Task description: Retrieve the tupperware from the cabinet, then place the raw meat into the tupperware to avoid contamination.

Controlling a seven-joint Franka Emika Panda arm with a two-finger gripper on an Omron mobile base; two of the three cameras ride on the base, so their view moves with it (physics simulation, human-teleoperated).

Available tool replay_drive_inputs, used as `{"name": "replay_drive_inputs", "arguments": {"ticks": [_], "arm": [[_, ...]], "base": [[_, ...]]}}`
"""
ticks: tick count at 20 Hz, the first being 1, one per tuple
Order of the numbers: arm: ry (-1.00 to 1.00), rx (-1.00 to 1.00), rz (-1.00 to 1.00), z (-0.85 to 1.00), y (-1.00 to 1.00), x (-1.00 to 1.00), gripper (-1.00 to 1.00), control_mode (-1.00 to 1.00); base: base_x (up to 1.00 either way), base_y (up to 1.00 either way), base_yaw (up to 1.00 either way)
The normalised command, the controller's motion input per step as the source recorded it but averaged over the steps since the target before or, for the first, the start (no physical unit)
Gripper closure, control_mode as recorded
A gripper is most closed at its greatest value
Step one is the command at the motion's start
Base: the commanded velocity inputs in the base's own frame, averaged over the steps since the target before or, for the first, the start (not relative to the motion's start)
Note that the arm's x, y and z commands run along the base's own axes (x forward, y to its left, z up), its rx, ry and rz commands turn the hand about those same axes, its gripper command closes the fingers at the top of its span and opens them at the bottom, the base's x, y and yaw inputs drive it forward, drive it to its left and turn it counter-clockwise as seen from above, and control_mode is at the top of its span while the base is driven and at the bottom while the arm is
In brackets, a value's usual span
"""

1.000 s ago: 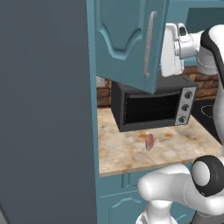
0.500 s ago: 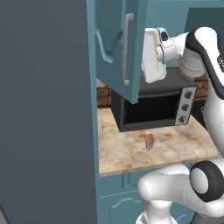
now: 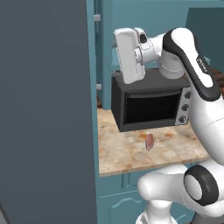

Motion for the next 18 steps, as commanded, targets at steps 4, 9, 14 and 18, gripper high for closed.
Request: {"name": "replay_drive_inputs", "arguments": {"ticks": [4,9,14,18], "arm": [[-0.05,-0.02,0.00,0.00,0.36,0.00,-1.00,-1.00],[0.00,0.00,0.00,0.00,0.07,0.00,-1.00,-1.00],[0.00,0.00,0.00,0.00,-0.01,-0.03,-1.00,-1.00],[0.00,0.00,-0.06,0.02,-0.28,-0.16,-1.00,-1.00]], "base": [[0.00,0.00,0.00],[0.00,0.00,0.00],[0.00,0.00,0.00],[0.00,0.00,0.00]]}}
